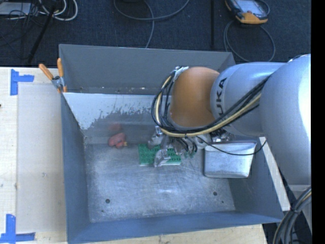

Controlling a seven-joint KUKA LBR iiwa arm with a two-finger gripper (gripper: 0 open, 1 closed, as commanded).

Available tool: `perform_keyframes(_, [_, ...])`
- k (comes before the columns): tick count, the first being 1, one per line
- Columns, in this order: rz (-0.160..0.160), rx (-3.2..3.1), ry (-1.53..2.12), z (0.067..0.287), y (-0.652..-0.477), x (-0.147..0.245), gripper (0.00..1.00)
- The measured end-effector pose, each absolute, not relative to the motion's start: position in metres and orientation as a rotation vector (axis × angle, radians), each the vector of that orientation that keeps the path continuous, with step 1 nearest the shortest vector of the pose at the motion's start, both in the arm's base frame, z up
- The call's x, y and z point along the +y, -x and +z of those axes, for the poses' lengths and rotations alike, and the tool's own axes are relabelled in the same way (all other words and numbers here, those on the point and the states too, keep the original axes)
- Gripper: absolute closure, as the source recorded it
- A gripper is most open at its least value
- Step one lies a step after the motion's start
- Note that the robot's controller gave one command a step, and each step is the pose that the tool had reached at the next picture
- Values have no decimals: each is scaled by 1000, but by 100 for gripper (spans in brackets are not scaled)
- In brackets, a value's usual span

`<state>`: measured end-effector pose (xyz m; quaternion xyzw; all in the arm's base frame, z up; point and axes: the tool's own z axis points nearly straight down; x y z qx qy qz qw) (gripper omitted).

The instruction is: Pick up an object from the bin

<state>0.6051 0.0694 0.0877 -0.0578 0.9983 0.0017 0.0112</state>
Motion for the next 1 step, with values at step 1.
perform_keyframes(1, [1, 3122, 254, 227, -596, 77, 100])
